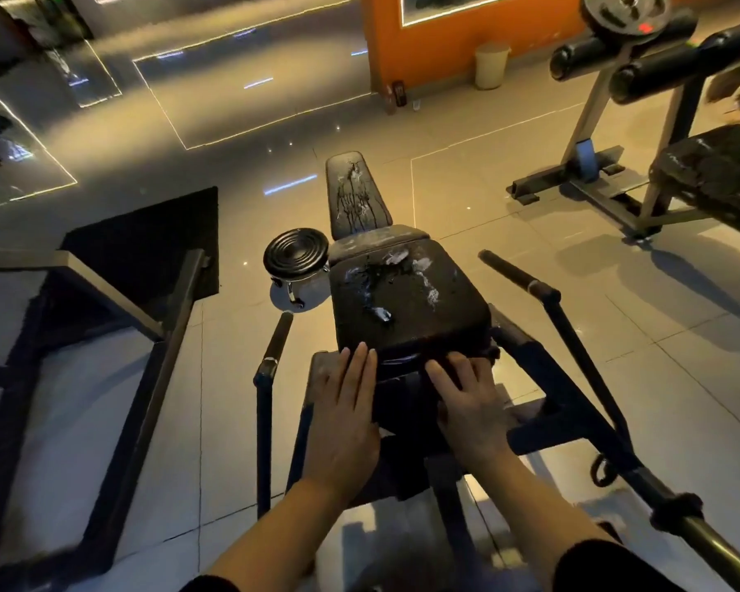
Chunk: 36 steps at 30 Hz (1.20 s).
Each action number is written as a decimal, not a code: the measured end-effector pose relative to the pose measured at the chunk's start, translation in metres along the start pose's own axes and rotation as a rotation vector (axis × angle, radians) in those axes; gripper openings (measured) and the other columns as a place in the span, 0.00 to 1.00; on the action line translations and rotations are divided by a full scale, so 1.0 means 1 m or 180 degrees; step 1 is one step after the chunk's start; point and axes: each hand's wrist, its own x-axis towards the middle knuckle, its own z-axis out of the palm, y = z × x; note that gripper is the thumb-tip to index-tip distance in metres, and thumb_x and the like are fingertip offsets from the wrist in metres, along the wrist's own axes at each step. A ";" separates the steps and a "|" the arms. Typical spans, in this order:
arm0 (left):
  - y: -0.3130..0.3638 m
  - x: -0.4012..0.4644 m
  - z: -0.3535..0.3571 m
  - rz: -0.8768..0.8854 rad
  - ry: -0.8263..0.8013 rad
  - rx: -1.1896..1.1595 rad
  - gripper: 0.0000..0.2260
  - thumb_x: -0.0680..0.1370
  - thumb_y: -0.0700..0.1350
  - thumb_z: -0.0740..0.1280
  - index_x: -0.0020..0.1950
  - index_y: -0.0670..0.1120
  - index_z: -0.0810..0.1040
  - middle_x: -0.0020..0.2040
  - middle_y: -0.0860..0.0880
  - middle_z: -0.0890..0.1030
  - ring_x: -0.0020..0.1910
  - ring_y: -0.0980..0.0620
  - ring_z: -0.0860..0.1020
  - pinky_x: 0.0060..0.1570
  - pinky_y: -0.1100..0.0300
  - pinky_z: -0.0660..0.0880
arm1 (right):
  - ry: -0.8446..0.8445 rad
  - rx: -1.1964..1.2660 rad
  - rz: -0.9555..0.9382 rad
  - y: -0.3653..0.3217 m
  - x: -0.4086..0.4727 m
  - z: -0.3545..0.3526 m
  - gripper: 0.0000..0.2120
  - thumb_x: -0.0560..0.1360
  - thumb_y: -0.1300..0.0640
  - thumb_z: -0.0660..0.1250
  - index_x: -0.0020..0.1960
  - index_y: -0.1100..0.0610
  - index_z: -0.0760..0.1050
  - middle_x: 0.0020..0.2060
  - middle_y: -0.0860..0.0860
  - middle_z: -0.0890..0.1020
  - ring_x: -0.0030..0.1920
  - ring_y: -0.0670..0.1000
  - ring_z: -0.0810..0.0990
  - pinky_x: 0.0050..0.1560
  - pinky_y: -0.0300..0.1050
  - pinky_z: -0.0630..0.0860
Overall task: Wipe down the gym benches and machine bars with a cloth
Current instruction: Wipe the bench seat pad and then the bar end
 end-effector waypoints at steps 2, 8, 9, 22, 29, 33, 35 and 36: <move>-0.005 0.000 0.006 0.0055 0.0070 -0.0061 0.44 0.66 0.41 0.77 0.77 0.42 0.58 0.76 0.42 0.61 0.76 0.43 0.55 0.69 0.39 0.63 | 0.0037 0.0141 0.0399 -0.002 -0.012 0.008 0.25 0.57 0.69 0.80 0.52 0.62 0.79 0.48 0.60 0.80 0.47 0.64 0.80 0.39 0.53 0.81; -0.015 0.002 0.019 0.0276 0.0314 -0.0133 0.40 0.69 0.45 0.70 0.77 0.42 0.56 0.76 0.42 0.59 0.75 0.41 0.56 0.70 0.38 0.60 | 0.1393 0.0414 0.0789 -0.005 0.020 -0.001 0.13 0.74 0.62 0.59 0.57 0.61 0.73 0.54 0.57 0.70 0.54 0.59 0.71 0.50 0.45 0.71; -0.015 0.002 0.021 0.0262 0.0322 -0.0133 0.37 0.71 0.48 0.65 0.77 0.42 0.55 0.76 0.42 0.59 0.75 0.41 0.56 0.70 0.38 0.60 | 0.1380 0.0317 0.0751 -0.005 0.026 0.002 0.14 0.74 0.61 0.58 0.57 0.61 0.74 0.54 0.57 0.70 0.54 0.59 0.71 0.50 0.45 0.71; -0.019 0.002 0.027 0.0313 0.0355 -0.0302 0.48 0.65 0.40 0.77 0.78 0.45 0.52 0.77 0.44 0.57 0.77 0.43 0.54 0.69 0.37 0.64 | 0.1298 0.0783 0.1432 -0.019 0.015 0.007 0.18 0.73 0.68 0.69 0.63 0.63 0.76 0.62 0.60 0.76 0.65 0.61 0.73 0.63 0.57 0.74; -0.022 0.001 0.027 0.0381 0.0384 -0.0354 0.48 0.64 0.39 0.76 0.78 0.45 0.53 0.77 0.45 0.56 0.76 0.43 0.54 0.69 0.38 0.64 | 0.1372 0.0867 0.0770 -0.050 -0.008 0.013 0.15 0.77 0.62 0.63 0.62 0.65 0.77 0.61 0.61 0.75 0.66 0.55 0.71 0.65 0.54 0.74; -0.026 0.002 0.025 0.0413 0.0346 -0.0401 0.44 0.67 0.40 0.73 0.78 0.46 0.53 0.77 0.46 0.56 0.77 0.45 0.54 0.70 0.39 0.62 | 0.1127 0.0537 0.0404 -0.056 0.008 0.019 0.15 0.80 0.56 0.60 0.58 0.64 0.79 0.56 0.62 0.79 0.58 0.62 0.77 0.58 0.54 0.77; -0.026 0.001 0.022 0.0444 0.0381 -0.0430 0.36 0.72 0.46 0.65 0.78 0.46 0.54 0.77 0.47 0.57 0.76 0.46 0.54 0.71 0.40 0.61 | 0.0934 0.0453 0.0440 -0.053 -0.001 0.030 0.13 0.77 0.58 0.62 0.55 0.64 0.80 0.54 0.62 0.80 0.55 0.63 0.78 0.54 0.55 0.79; -0.026 0.000 0.021 0.0447 0.0401 -0.0441 0.34 0.73 0.48 0.60 0.78 0.46 0.54 0.76 0.47 0.58 0.76 0.46 0.54 0.72 0.41 0.61 | 0.0861 0.0477 0.0527 -0.052 -0.008 0.034 0.11 0.76 0.61 0.64 0.55 0.65 0.80 0.53 0.62 0.80 0.54 0.63 0.78 0.53 0.56 0.80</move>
